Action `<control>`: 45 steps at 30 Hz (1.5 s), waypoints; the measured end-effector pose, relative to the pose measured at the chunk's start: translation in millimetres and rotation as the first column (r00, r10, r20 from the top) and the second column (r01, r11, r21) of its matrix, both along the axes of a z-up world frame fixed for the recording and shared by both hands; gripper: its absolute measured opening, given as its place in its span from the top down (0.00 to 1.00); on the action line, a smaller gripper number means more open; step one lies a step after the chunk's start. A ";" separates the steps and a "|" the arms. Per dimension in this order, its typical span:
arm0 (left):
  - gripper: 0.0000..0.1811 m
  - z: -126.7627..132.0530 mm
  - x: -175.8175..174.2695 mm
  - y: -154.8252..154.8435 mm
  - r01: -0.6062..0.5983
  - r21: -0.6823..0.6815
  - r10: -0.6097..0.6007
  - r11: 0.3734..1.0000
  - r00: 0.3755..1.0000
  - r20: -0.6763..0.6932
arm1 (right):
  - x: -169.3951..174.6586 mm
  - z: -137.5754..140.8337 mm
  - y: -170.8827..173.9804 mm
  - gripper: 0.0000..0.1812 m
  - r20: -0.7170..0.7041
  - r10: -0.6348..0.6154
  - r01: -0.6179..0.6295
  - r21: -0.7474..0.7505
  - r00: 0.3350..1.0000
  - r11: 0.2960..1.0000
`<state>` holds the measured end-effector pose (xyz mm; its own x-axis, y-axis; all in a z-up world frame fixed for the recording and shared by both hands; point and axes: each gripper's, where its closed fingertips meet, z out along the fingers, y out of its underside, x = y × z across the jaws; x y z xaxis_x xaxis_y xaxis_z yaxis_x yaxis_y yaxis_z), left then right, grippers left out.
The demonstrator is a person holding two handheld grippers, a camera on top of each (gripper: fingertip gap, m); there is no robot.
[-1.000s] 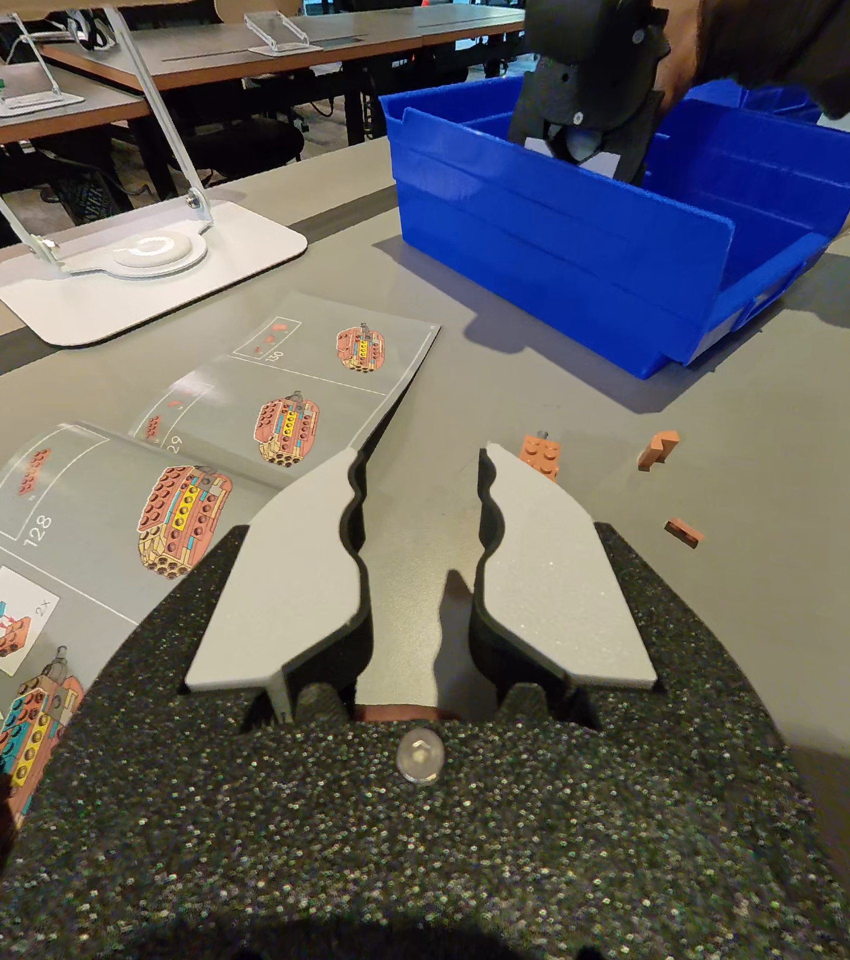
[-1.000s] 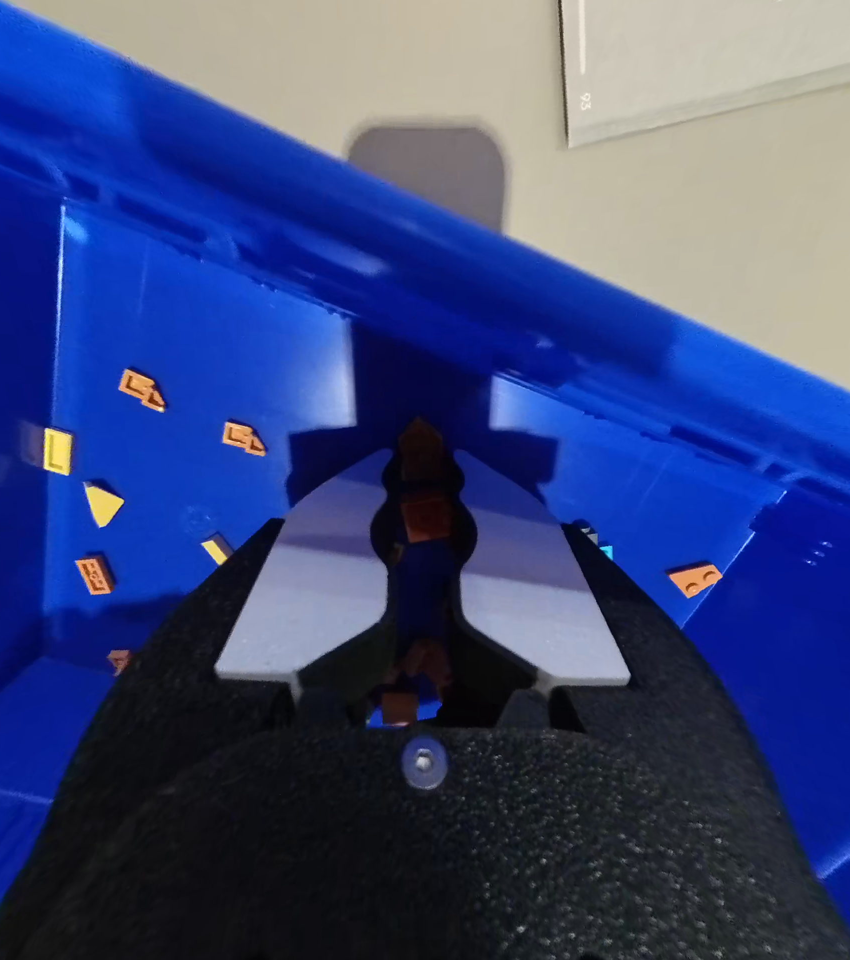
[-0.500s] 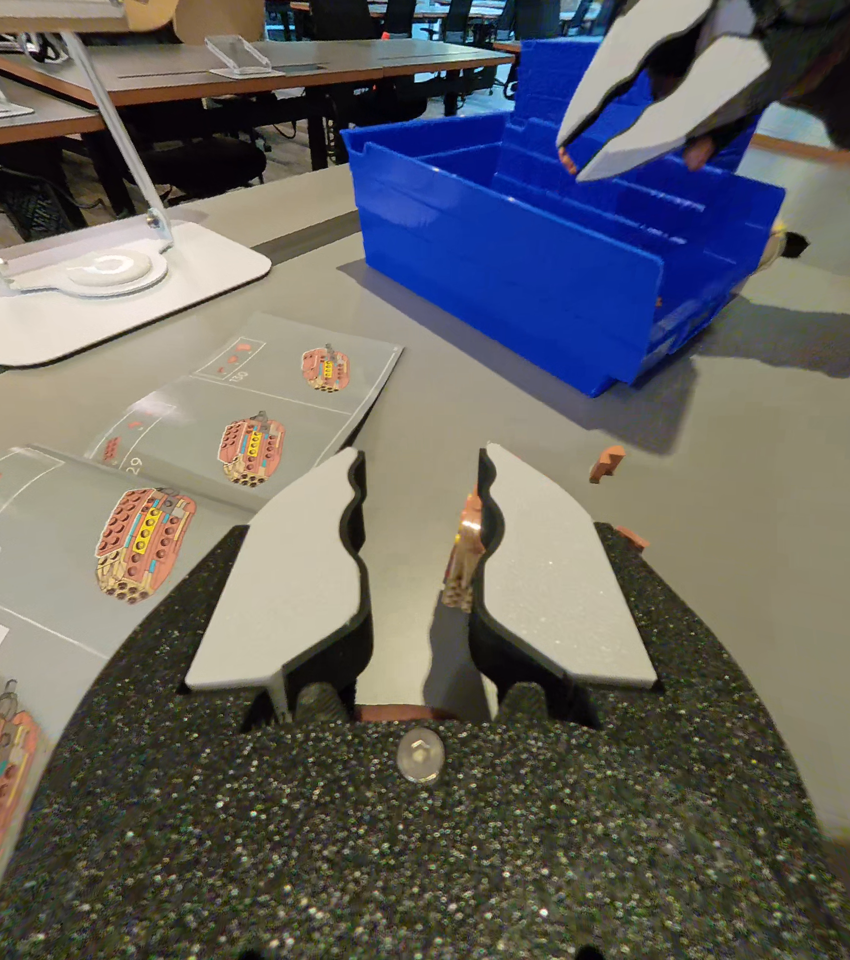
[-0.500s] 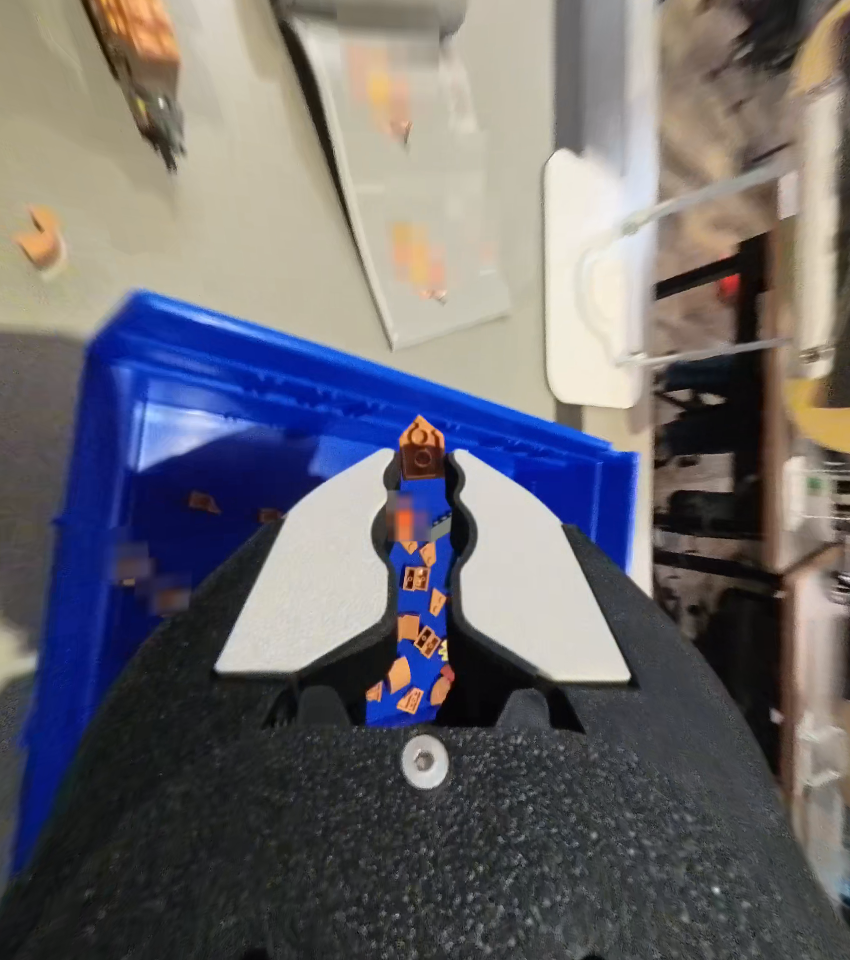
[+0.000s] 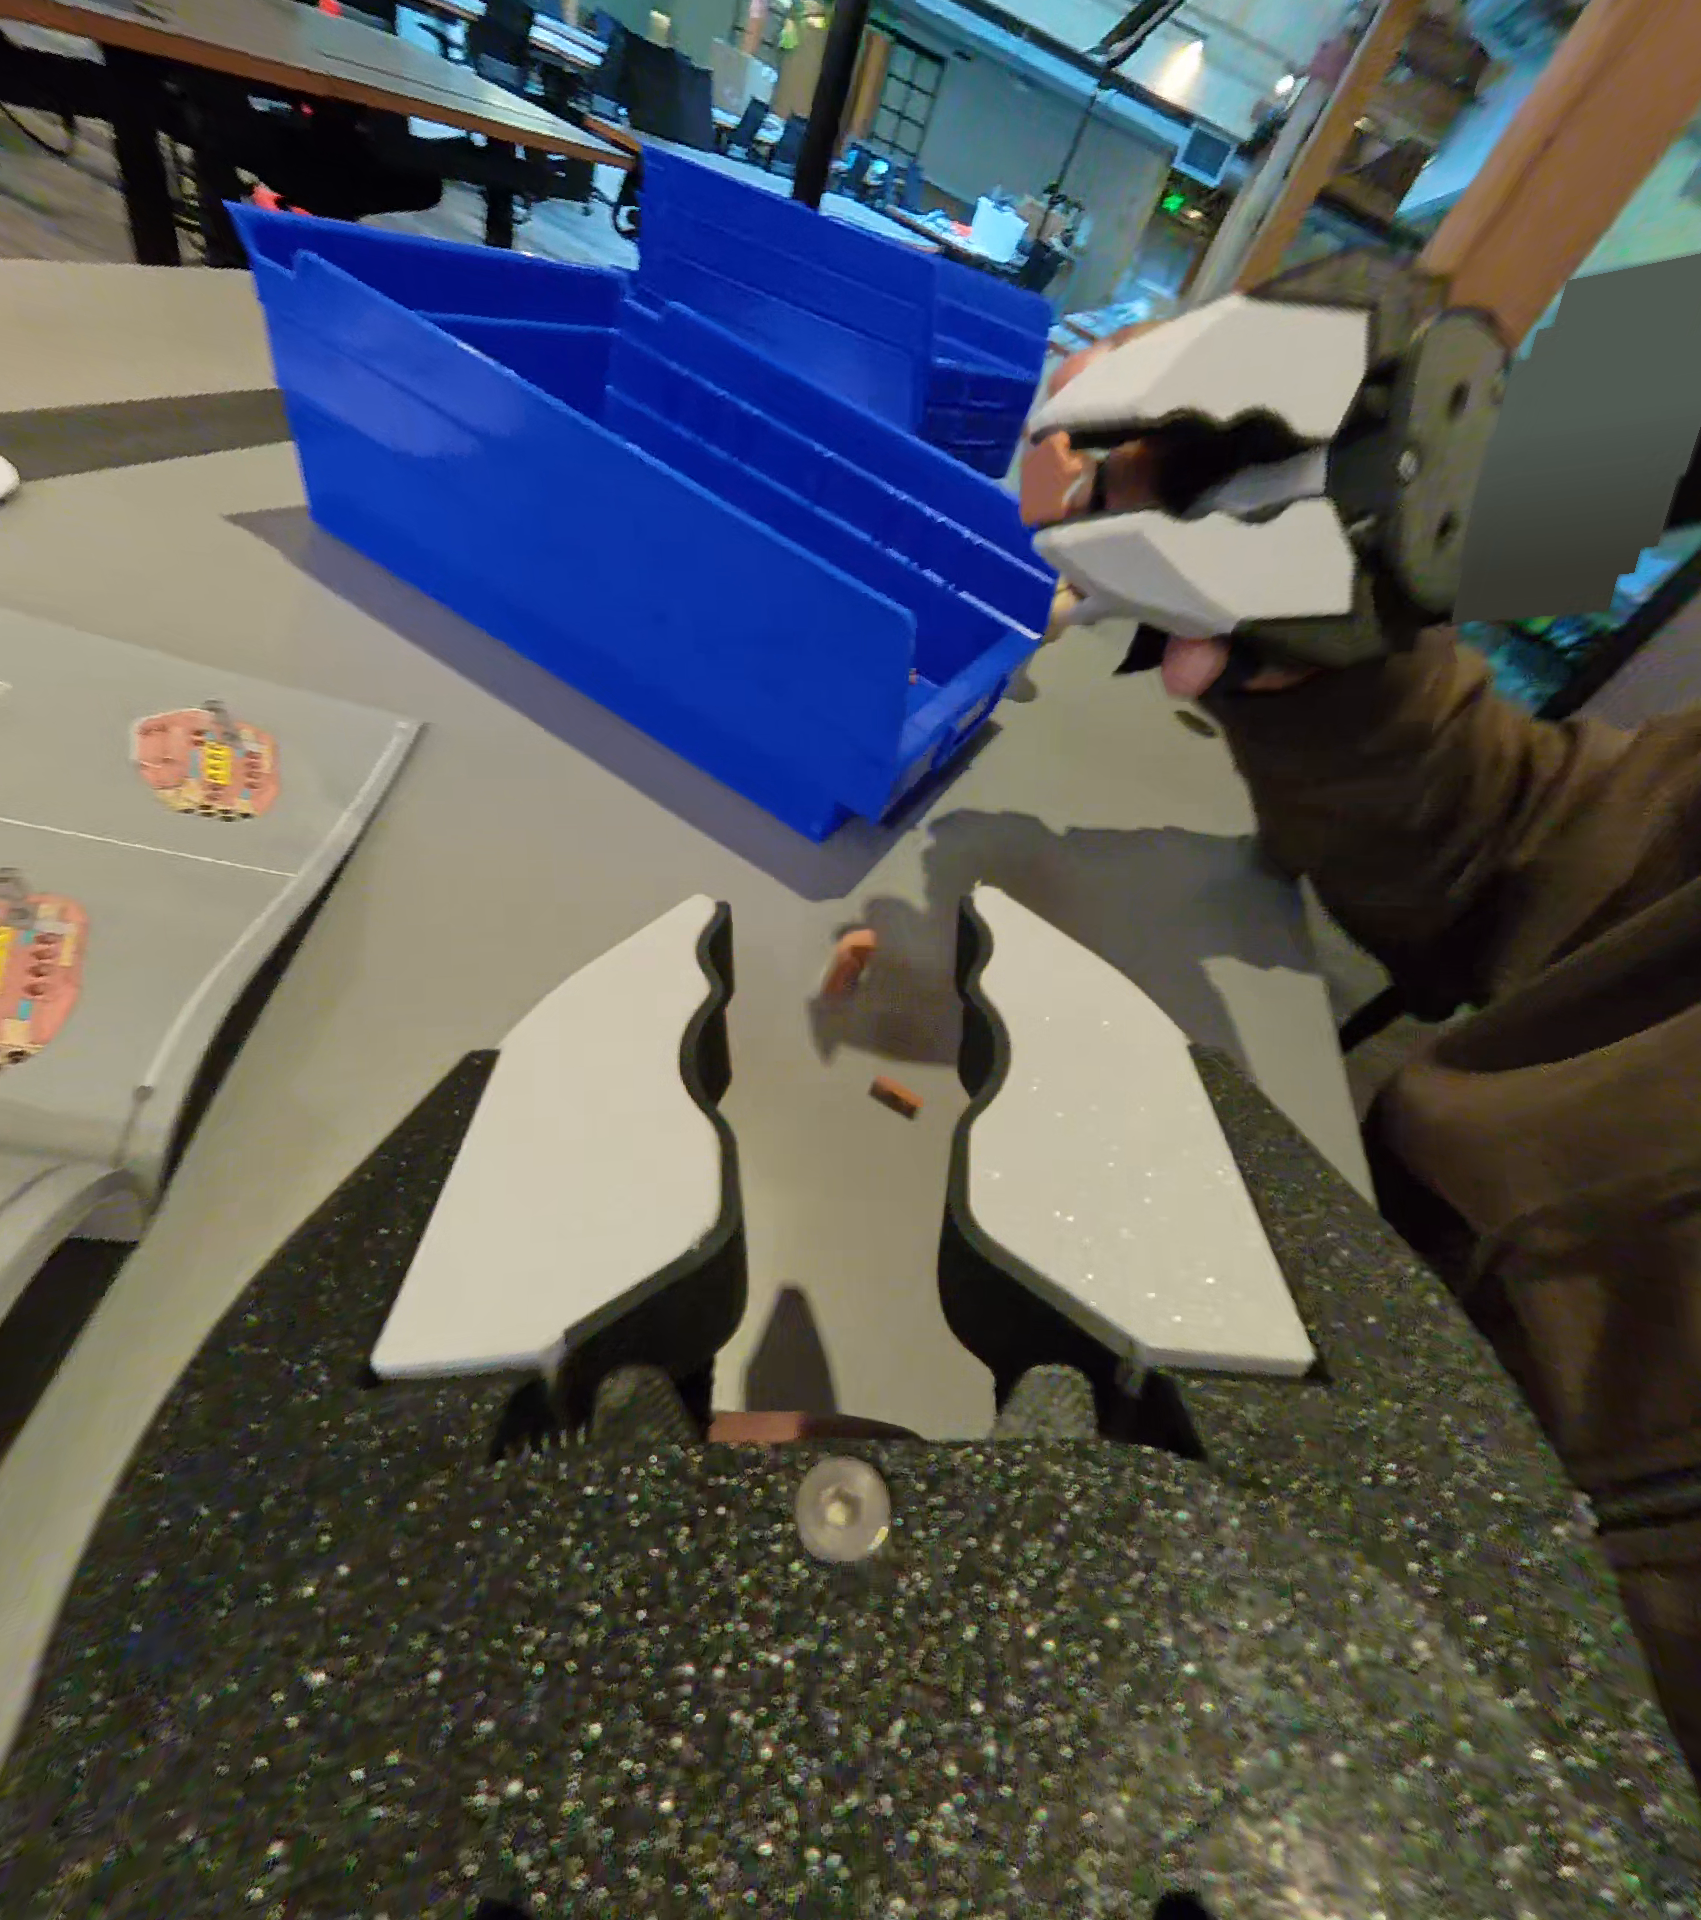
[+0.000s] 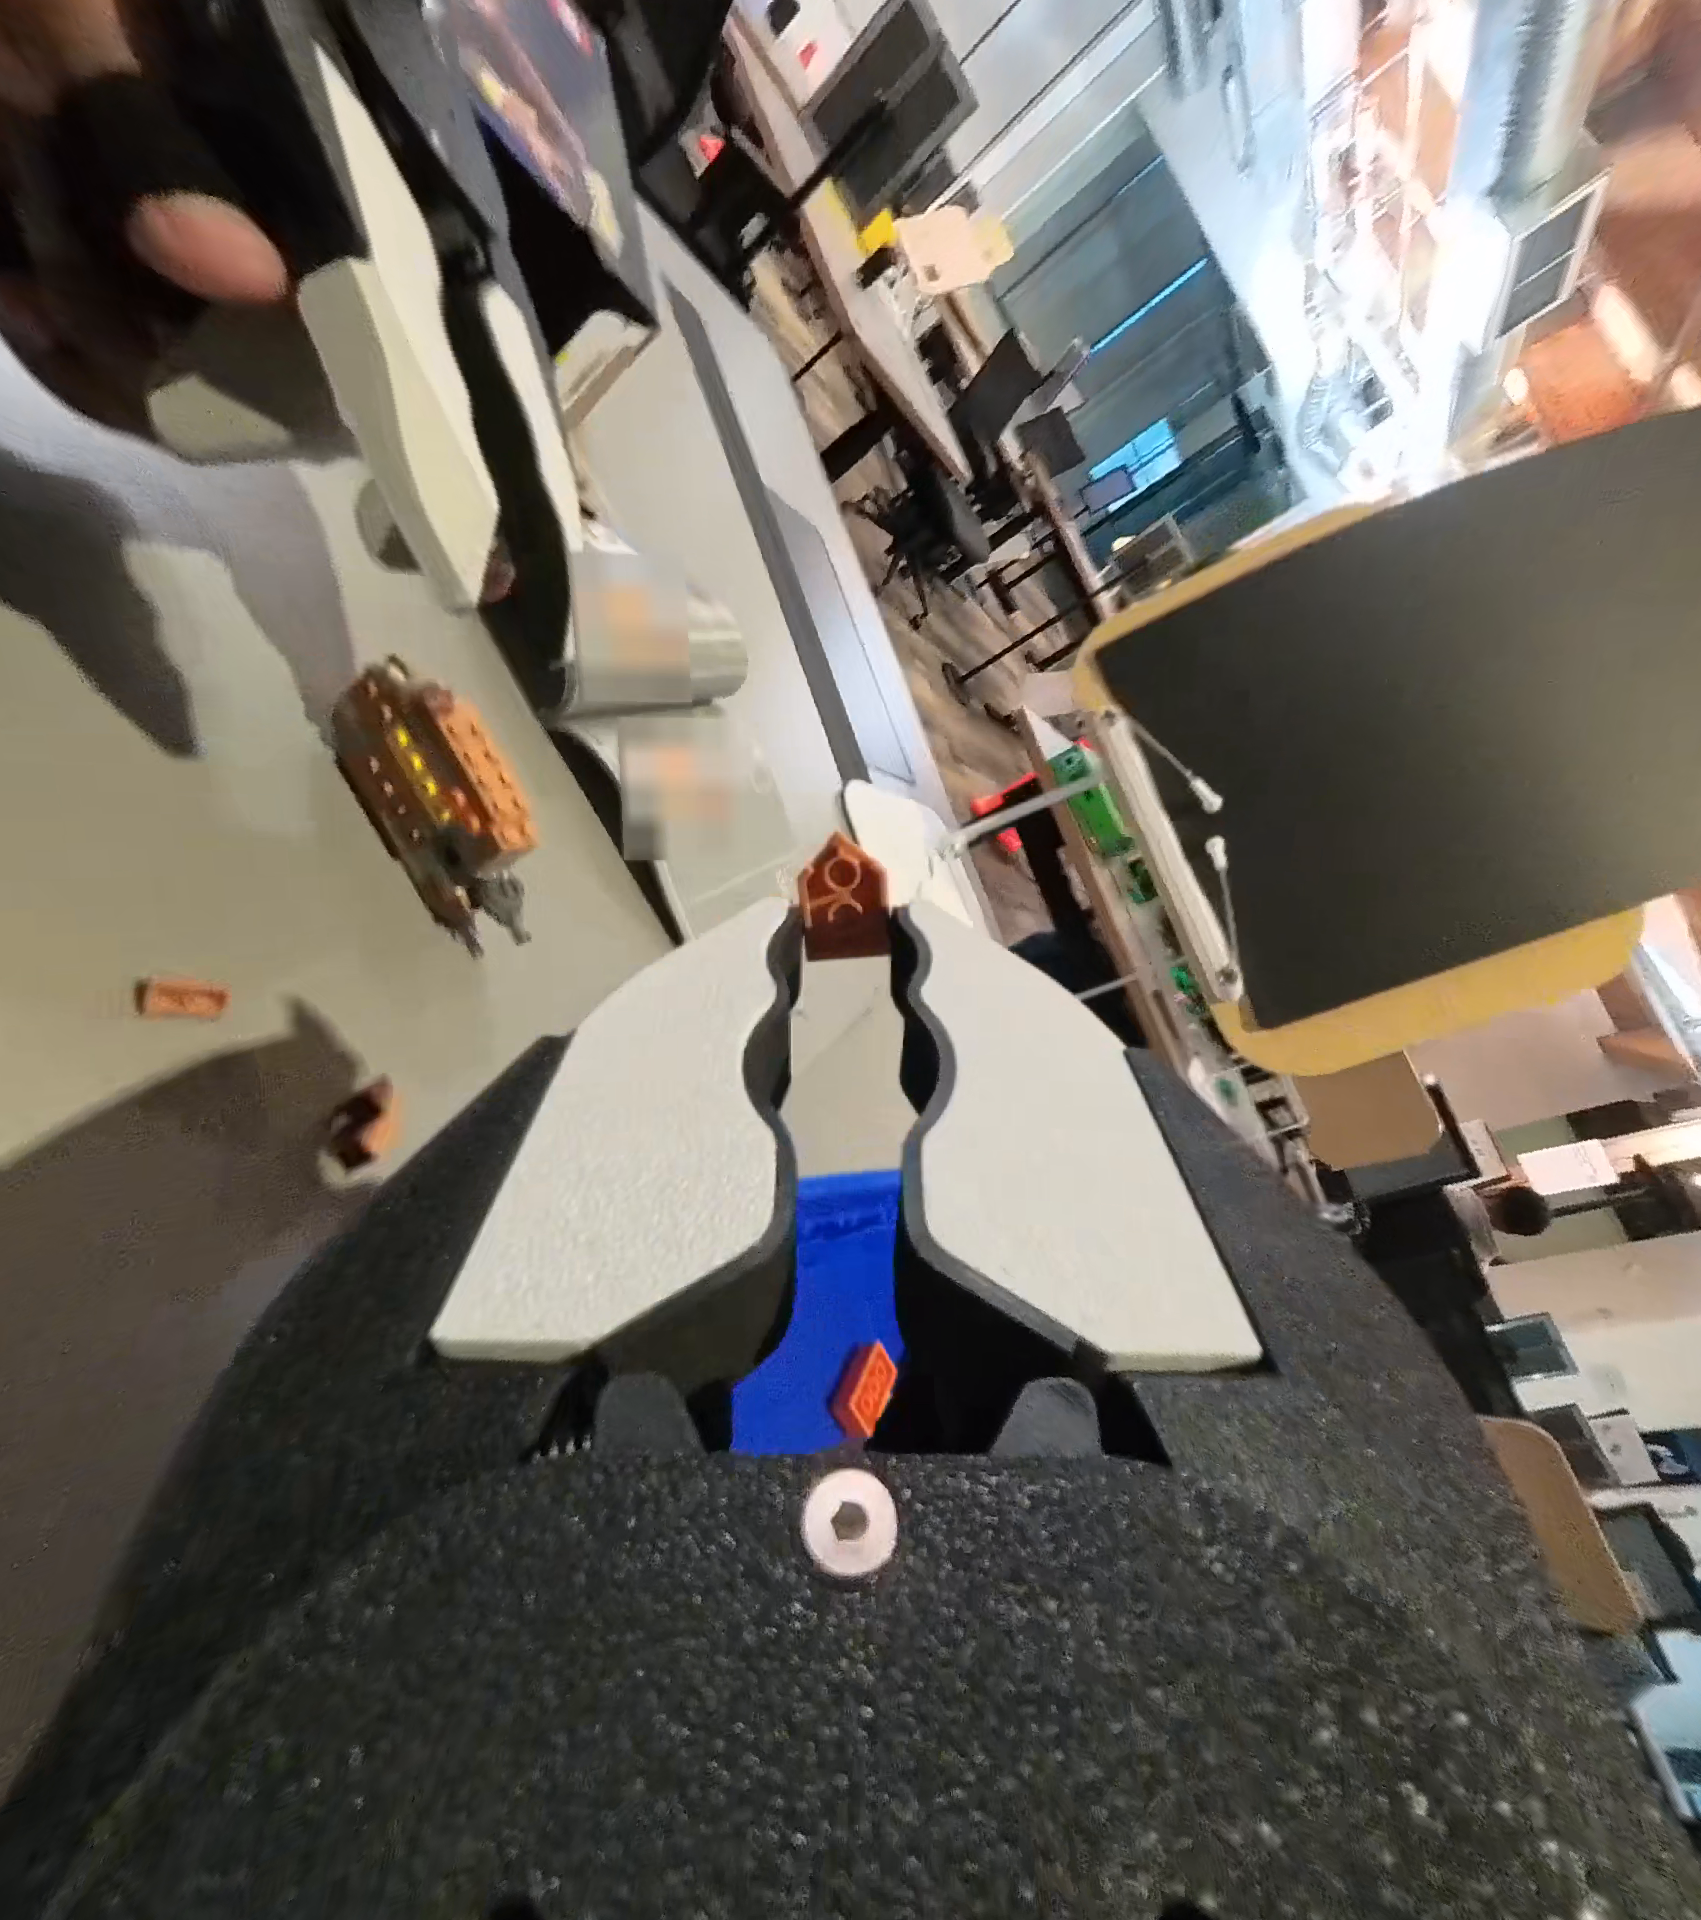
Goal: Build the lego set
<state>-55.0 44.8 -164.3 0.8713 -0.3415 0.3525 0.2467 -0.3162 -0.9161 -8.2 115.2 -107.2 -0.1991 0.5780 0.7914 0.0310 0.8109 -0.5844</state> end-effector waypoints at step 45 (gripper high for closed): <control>0.82 7.5 47.2 -12.3 0.338 -0.004 -0.303 0.941 0.848 0.436 | -14.2 -40.5 -89.8 0.91 -0.445 0.373 0.072 0.715 0.814 0.696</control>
<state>-7.8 32.5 -156.8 0.4788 -0.5320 0.6984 0.4765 -0.5107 -0.7157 -22.4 25.4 -147.6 0.3353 -0.1579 0.9288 -0.2534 0.9344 0.2504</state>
